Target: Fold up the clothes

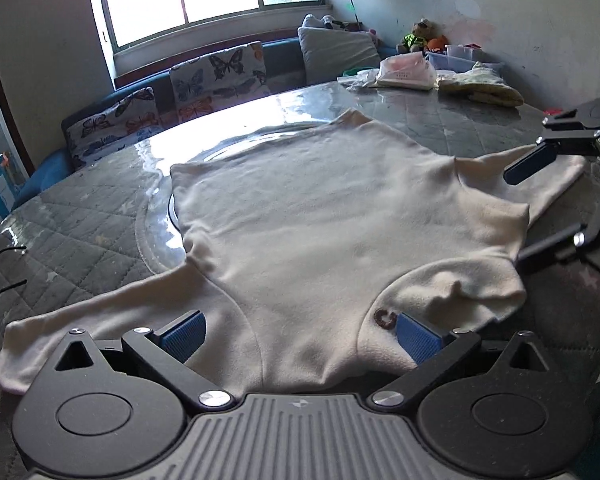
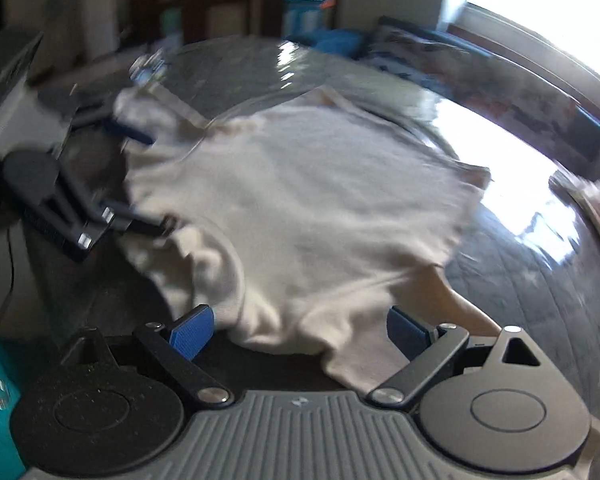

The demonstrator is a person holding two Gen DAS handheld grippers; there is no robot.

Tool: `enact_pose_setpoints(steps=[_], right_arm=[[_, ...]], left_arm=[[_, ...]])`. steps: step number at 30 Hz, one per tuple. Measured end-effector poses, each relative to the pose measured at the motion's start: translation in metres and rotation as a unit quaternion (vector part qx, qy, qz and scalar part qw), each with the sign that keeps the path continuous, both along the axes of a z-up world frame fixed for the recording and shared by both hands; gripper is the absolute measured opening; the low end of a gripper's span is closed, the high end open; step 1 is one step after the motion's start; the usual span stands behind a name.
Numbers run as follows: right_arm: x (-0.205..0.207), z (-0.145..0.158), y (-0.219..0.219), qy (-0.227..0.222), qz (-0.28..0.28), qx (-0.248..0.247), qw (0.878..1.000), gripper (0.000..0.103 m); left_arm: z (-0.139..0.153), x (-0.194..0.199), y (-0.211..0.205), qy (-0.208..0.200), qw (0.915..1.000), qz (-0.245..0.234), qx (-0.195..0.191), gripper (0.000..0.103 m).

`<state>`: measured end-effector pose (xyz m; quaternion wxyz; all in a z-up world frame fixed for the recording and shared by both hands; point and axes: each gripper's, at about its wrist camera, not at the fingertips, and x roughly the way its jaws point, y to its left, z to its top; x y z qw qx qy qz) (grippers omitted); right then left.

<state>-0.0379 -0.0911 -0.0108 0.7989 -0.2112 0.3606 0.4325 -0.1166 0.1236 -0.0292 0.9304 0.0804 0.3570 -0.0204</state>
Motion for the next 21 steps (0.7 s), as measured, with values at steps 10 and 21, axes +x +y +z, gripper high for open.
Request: enact_pose_setpoints(steps=[10, 21], right_arm=[[0.013, -0.012, -0.049, 0.054, -0.094, 0.046, 0.993, 0.095], [0.047, -0.023, -0.128, 0.021, -0.257, 0.034, 0.966, 0.095]], left_arm=[[0.023, 0.009, -0.002, -0.021, 0.9988, 0.017, -0.040, 0.103], [0.015, 0.030, -0.035, -0.008, 0.9985, -0.013, -0.052, 0.103]])
